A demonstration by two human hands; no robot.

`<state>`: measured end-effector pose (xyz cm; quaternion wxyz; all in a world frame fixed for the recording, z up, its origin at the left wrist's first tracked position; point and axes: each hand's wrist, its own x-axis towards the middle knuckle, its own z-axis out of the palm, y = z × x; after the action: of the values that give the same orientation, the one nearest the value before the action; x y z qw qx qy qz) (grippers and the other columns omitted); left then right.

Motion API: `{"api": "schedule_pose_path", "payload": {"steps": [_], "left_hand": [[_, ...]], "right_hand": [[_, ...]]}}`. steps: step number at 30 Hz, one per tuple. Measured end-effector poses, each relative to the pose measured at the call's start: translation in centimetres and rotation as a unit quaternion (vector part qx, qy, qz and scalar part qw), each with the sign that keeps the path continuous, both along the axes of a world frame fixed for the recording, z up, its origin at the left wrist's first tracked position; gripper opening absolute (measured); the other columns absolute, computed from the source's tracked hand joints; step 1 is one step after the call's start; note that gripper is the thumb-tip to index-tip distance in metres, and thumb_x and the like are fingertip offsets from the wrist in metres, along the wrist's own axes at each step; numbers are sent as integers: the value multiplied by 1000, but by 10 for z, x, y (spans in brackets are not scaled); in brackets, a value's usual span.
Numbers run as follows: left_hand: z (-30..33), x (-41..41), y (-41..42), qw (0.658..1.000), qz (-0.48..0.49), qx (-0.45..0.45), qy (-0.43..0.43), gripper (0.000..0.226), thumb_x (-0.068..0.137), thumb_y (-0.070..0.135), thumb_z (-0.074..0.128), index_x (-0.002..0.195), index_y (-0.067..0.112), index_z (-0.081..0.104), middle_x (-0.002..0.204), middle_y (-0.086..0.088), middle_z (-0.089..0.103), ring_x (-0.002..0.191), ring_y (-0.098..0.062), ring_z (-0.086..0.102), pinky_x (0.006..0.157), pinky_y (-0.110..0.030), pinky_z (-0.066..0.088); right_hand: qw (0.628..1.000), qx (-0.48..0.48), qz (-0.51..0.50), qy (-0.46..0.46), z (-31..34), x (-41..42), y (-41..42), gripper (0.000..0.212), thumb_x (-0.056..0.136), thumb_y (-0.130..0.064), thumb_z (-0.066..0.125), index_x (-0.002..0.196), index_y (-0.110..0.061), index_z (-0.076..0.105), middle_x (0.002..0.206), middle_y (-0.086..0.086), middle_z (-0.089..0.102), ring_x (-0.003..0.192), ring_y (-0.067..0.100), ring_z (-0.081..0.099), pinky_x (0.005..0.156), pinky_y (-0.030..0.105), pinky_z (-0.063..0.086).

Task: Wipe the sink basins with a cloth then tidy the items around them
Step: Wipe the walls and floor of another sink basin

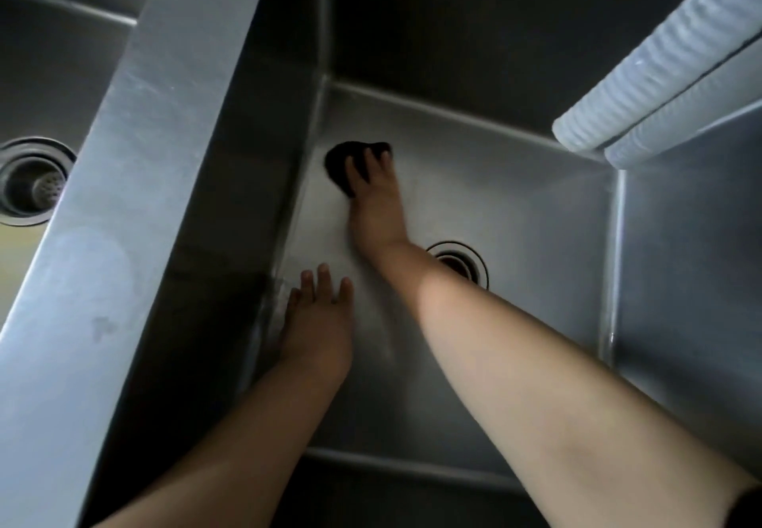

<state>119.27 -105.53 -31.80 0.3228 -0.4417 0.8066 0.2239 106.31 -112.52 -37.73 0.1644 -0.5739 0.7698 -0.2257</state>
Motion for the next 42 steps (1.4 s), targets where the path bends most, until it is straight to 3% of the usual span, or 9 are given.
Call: {"api": "schedule_pose_path", "payload": {"steps": [3,7,11,16,20,25,28,31,42], "left_hand": [[1,-1,0,1000,-3,12,-7,64,98,15,31,151,16,-5,156,-18,-15,145,-36,-8,118,-42,3],[5,-1,-1,1000,-10,3,-6,64,98,16,34,152,17,-2,157,-18,-12,145,-35,-5,118,-40,7],[6,-4,-1,1000,-13,5,-16,61,100,18,34,152,17,1,157,-18,-10,145,-36,-3,118,-40,12],[5,-9,-3,1000,6,14,-25,60,99,22,34,151,18,4,158,-17,-8,145,-36,-1,116,-40,15],[10,-10,0,1000,23,14,-7,61,97,25,37,150,14,8,157,-19,-4,145,-32,1,114,-41,18],[17,-7,-2,997,53,-47,14,55,95,19,36,147,10,19,156,-14,12,144,-28,12,111,-43,23],[25,-4,-8,993,74,-88,38,50,92,14,33,142,10,31,152,-12,26,142,-27,20,111,-41,24],[35,0,-11,988,101,-103,59,52,92,12,34,144,10,29,155,-11,20,145,-26,14,113,-40,21],[32,5,-15,973,144,-156,93,49,95,3,33,144,5,28,155,-13,21,142,-26,19,113,-34,23]], "right_hand": [[996,11,88,26,-2,7,5,50,80,8,48,129,2,53,137,32,43,130,54,31,108,43,19],[983,46,167,63,6,-33,29,53,88,8,44,139,-7,42,150,20,29,142,37,18,113,30,6],[997,56,-1,62,10,-93,81,58,85,12,41,140,-7,41,151,19,27,143,35,16,114,28,6],[968,104,-216,81,18,-168,170,58,87,14,37,142,-6,38,153,20,22,144,35,12,113,24,4],[935,160,-293,117,27,-170,210,60,90,8,37,146,-9,28,156,15,14,145,30,5,116,26,3],[907,179,-378,57,30,-130,176,66,87,7,40,148,-9,22,156,16,11,145,33,2,114,24,0],[955,130,-265,31,26,-91,135,66,84,12,39,146,-5,26,155,21,14,144,36,4,114,24,1],[987,96,-128,-5,23,-37,93,69,82,14,36,147,-7,25,156,18,11,145,34,0,114,23,-2],[998,48,29,0,13,9,80,58,86,9,43,142,-5,37,152,20,24,143,39,13,113,30,3]]}}
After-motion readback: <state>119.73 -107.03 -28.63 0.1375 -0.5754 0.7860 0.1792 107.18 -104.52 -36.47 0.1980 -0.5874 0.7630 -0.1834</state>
